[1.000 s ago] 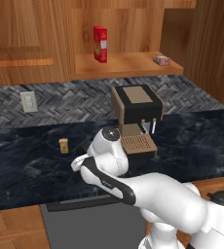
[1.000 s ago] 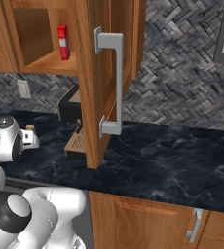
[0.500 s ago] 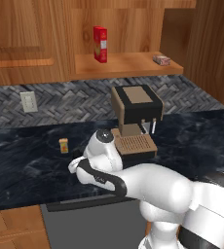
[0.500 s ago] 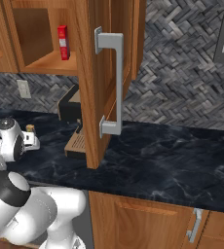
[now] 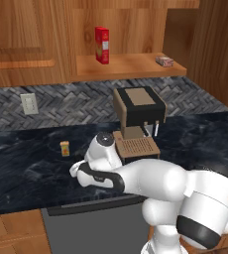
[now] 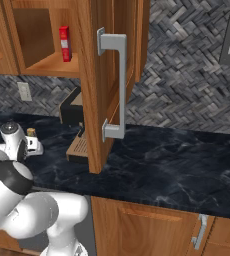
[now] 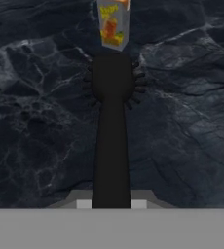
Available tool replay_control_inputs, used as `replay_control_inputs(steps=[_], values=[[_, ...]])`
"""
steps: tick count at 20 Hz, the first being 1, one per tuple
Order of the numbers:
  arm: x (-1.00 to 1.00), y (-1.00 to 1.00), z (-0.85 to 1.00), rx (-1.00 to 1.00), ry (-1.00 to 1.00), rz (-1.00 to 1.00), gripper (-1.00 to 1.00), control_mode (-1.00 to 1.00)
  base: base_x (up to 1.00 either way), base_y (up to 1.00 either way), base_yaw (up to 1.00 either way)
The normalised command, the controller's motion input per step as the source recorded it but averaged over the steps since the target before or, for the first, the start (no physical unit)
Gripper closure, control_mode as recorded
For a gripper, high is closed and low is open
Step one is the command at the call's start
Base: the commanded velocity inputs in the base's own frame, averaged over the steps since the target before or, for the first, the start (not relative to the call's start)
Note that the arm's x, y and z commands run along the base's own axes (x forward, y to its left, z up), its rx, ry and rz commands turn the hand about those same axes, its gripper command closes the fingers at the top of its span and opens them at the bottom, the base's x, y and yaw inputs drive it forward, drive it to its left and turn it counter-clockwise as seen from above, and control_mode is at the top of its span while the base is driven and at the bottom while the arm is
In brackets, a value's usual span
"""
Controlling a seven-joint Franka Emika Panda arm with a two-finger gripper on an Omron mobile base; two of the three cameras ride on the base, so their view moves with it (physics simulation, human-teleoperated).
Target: Pick the bar soap and dish brush from the cabinet and place them on the counter.
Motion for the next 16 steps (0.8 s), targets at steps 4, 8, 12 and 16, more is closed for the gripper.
replay_control_inputs(steps=[4, 8, 12, 16], values=[[0.13, 0.04, -0.18, -0.01, 0.01, 0.00, 1.00, -1.00, 0.00, 0.00, 0.00], [0.09, 0.02, -0.16, -0.01, 0.00, 0.00, 1.00, -1.00, 0.00, 0.00, 0.00], [0.08, 0.01, -0.15, -0.01, 0.00, 0.00, 1.00, -1.00, 0.00, 0.00, 0.00], [0.06, 0.00, -0.13, -0.01, 0.00, 0.00, -1.00, -1.00, 0.00, 0.00, 0.00]])
